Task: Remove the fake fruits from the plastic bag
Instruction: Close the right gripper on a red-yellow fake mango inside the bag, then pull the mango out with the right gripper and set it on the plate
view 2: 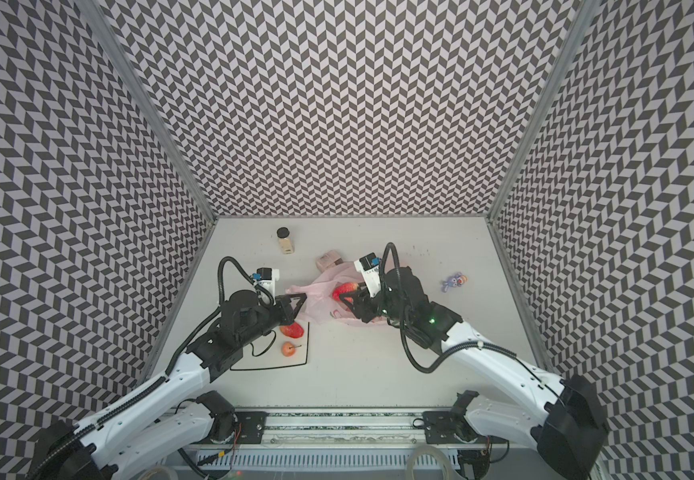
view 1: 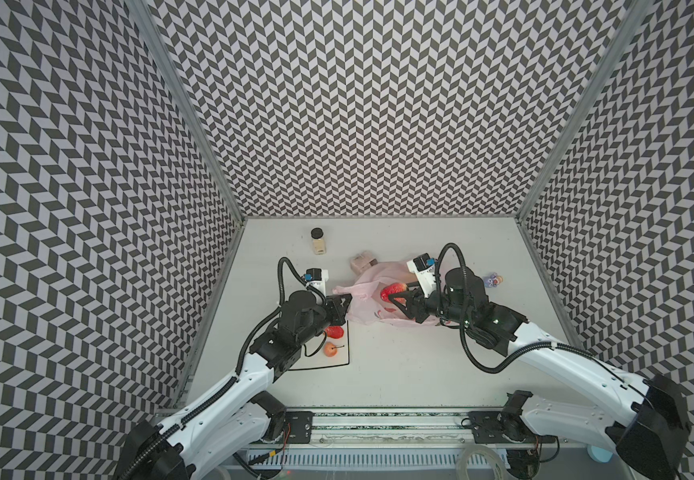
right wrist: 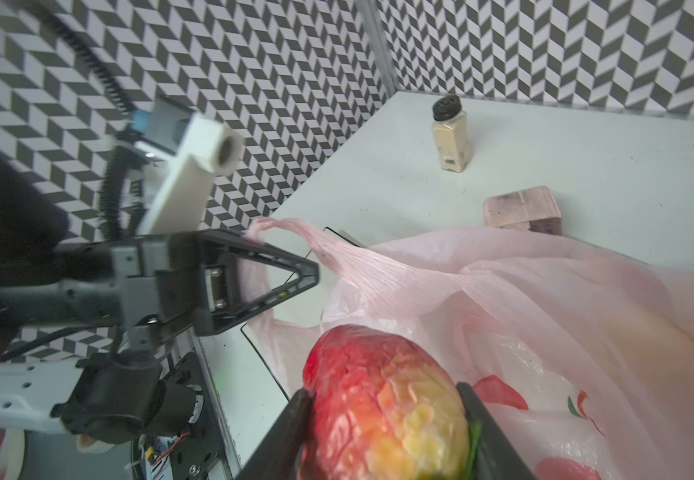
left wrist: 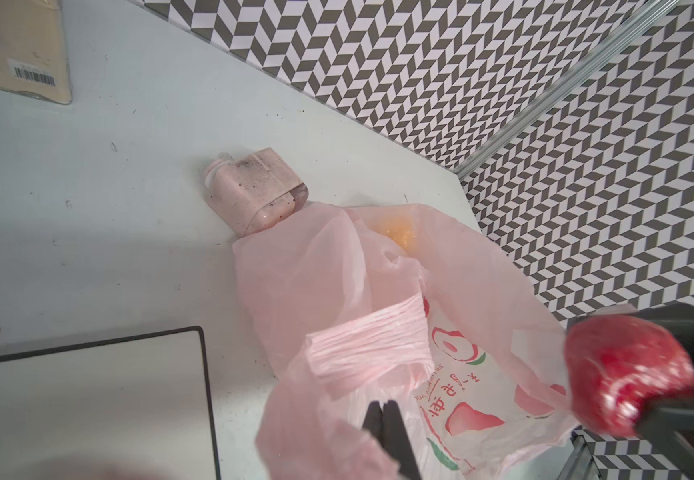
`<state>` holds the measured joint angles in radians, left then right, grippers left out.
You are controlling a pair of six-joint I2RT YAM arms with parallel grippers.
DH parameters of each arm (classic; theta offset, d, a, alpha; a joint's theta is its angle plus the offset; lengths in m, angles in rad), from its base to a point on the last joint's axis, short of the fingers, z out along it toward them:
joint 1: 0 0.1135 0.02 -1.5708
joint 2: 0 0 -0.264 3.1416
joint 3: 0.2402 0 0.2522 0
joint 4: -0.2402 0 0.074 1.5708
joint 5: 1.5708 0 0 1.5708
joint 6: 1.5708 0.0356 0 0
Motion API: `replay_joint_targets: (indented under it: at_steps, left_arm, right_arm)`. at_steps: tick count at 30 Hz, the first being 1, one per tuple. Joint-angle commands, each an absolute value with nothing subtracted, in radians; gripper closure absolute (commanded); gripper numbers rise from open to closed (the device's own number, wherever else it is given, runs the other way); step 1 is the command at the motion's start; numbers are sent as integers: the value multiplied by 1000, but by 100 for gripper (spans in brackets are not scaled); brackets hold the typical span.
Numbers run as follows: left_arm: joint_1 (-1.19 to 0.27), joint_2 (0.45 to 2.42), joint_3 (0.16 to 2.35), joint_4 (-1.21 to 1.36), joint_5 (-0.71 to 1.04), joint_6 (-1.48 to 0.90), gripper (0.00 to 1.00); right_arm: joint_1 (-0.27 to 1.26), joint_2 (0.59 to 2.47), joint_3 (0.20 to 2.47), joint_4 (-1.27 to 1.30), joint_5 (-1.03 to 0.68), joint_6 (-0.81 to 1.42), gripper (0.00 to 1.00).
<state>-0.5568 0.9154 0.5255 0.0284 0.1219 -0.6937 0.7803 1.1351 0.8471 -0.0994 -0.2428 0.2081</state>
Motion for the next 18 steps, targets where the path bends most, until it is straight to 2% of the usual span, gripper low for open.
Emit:
replay_joint_targets:
  at_steps: [1,10,15,18]
  left_arm:
    - [-510,950,580,56,169,-673,100]
    - [-404,1039,651,74,257,-627,100]
    - [-349,1073,685,51,324,-590,100]
    - [-329,1077,702,24,339,-562,100]
  right_arm:
    - [888,1119,874,-53,-287,87,71]
    - [1177,1272,803,138,-147,39,71]
    - [1247,1459,873,233,-34,6,71]
    - [1259,1589,945,262,-21,-9,70]
